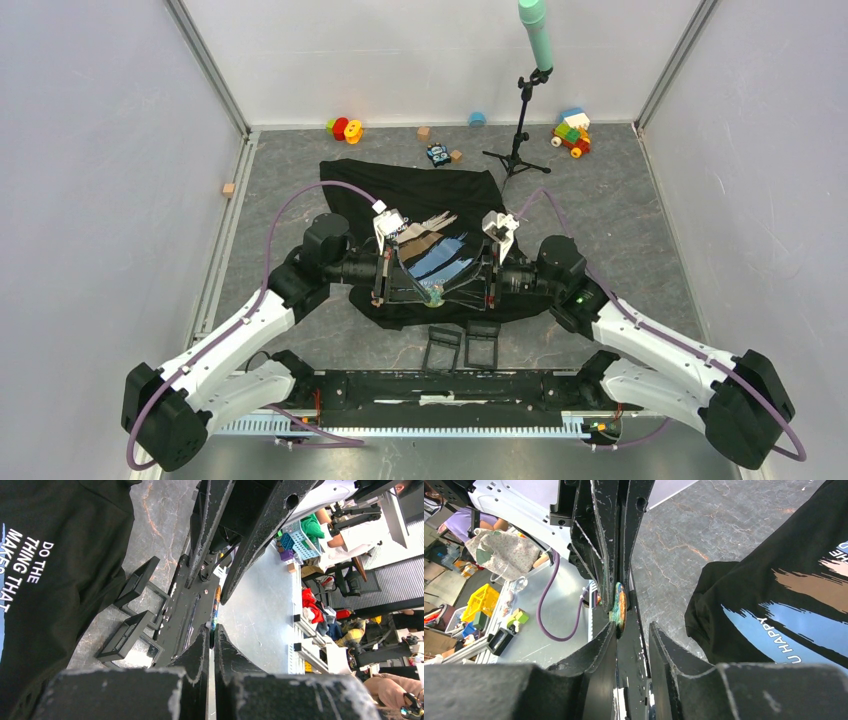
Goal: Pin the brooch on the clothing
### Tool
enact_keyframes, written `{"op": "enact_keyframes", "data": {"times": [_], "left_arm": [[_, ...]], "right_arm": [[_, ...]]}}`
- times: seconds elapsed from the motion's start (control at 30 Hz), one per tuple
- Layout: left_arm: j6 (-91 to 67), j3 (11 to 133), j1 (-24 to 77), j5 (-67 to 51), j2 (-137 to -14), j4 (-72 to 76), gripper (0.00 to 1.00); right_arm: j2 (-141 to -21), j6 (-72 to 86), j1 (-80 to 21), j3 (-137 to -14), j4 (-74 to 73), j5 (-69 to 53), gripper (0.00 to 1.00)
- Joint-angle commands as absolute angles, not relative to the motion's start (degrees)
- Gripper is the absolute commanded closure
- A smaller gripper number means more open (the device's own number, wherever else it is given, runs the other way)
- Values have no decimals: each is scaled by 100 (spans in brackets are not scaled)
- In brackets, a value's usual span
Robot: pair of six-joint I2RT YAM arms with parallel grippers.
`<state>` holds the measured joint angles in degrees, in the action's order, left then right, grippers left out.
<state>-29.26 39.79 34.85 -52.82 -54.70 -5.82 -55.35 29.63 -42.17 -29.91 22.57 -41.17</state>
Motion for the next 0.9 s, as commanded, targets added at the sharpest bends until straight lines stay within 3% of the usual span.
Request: {"op": "enact_keyframes", "data": {"times": [0.0,0.43,0.53,0.6,0.63,0.67,0.77,0.8,0.87], "left_arm": [[-2892,4050,3489,-5362,-5470,-369,98],[-2927,4021,3489,-5403,-5550,-363,98],[-2925,4010,3494,-5410,-5569,-360,98],[-2935,4018,3490,-5444,-5574,-352,98],[-2931,4027,3490,-5440,-5571,-343,94],[-2944,4042,3490,-5388,-5560,-347,84],[-2925,4166,3491,-4666,-5406,-649,20],[-2930,4247,3489,-4218,-5319,-862,8],[-3066,4409,3482,-3341,-5225,-1256,0]], "right_arm": [[-5488,2778,-4255,-2893,2409,-4192,68],[-5681,2991,-4298,-2782,3001,-4341,74],[-5730,3016,-4318,-2771,3121,-4346,81],[-5735,2987,-4315,-2698,3279,-4324,94],[-5716,2921,-4317,-2651,3320,-4240,100],[-5694,2824,-4317,-2601,3284,-4065,100],[-5564,2061,-4325,-2593,2725,-3273,100],[-5497,1785,-4324,-2578,2557,-2968,100],[-5333,1300,-4396,-2482,2415,-2349,100]]}}
